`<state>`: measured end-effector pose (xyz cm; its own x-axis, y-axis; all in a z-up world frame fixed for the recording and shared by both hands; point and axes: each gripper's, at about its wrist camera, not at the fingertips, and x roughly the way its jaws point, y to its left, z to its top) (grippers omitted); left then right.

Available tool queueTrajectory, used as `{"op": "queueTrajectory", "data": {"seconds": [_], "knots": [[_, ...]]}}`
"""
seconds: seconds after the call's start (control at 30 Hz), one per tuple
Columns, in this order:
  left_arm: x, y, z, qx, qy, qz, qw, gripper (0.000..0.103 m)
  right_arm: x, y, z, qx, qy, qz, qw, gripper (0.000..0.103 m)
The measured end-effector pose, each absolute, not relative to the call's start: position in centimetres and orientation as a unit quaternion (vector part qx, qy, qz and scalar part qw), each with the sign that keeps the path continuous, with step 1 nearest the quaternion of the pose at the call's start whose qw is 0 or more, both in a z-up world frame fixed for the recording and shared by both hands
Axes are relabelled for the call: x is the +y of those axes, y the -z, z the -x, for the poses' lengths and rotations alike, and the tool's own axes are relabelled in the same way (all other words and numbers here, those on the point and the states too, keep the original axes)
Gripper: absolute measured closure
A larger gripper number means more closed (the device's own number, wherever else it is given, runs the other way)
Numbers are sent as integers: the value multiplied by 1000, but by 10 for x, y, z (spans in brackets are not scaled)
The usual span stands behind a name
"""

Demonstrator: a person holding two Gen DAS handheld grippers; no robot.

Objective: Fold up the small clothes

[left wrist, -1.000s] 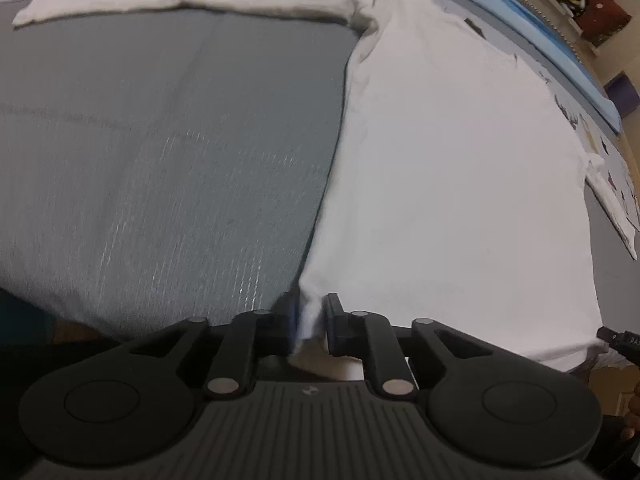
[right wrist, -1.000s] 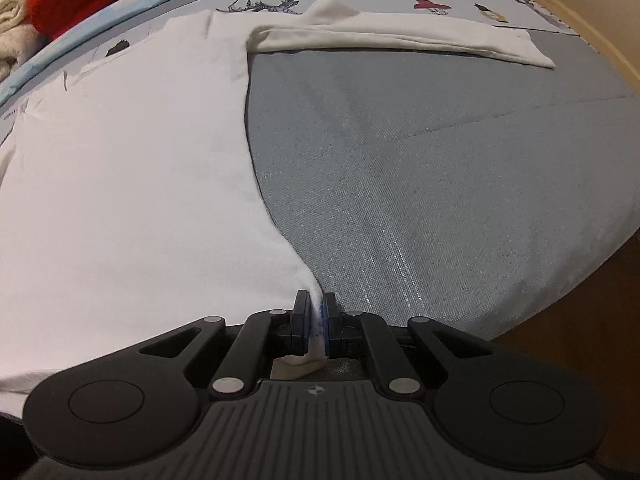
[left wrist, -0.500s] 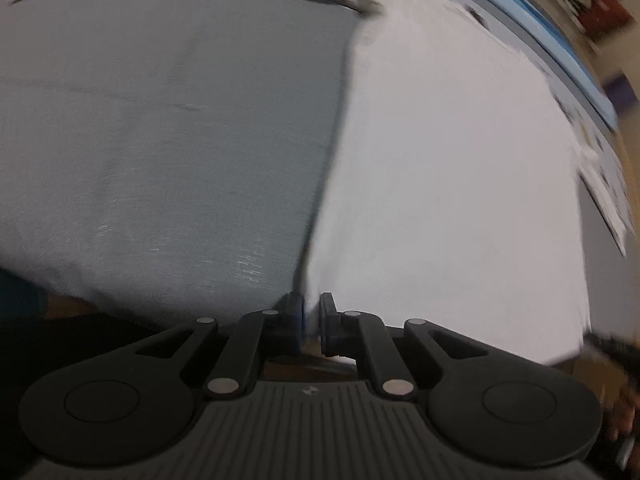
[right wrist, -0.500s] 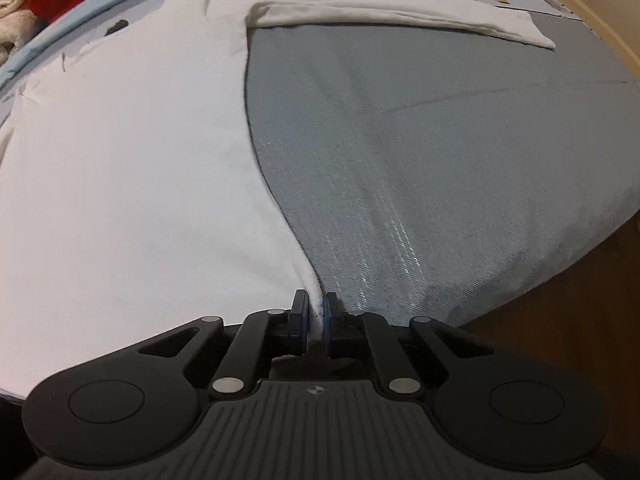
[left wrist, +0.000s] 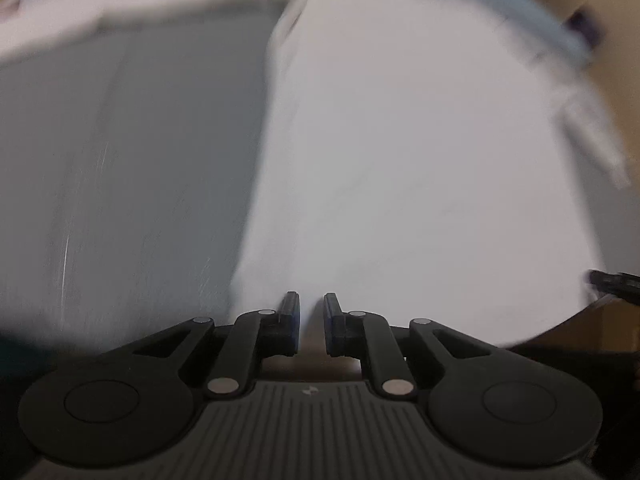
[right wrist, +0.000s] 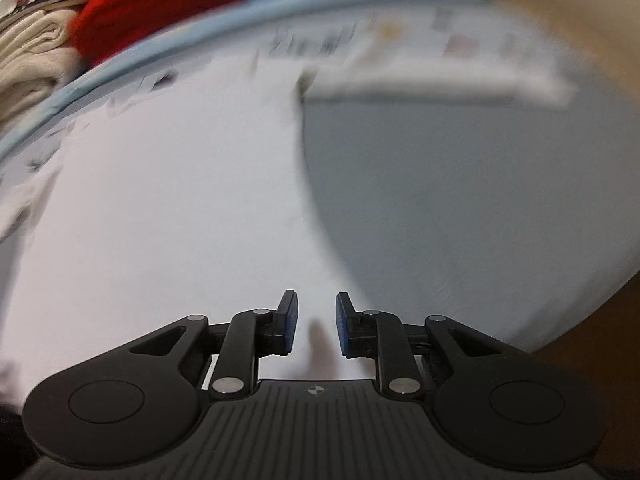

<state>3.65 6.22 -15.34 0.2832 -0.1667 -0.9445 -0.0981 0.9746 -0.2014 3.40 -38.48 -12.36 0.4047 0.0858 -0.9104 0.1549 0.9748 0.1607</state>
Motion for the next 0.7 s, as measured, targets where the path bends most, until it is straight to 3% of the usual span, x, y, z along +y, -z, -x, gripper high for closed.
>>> {"op": "queueTrajectory", "data": {"seconds": [0.1,0.2,0.27,0.33,0.53,0.7], "knots": [[68,136,-33,565,23,125,815,88,-383,129,-34,559,34,-82,824,82],[70,134,-33,550,24,126,825,74,-383,123,-34,545,24,-82,834,76],[71,150,-34,582,14,110,806,75,-384,134,-35,566,40,-71,820,75],[67,139,-30,562,14,84,823,75,-382,130,-39,561,44,-72,823,76],[72,82,-14,416,-2,56,907,74,-377,79,-45,451,40,-88,888,76],[80,39,-22,356,-45,68,931,74,-374,8,-61,344,6,-90,935,73]]}}
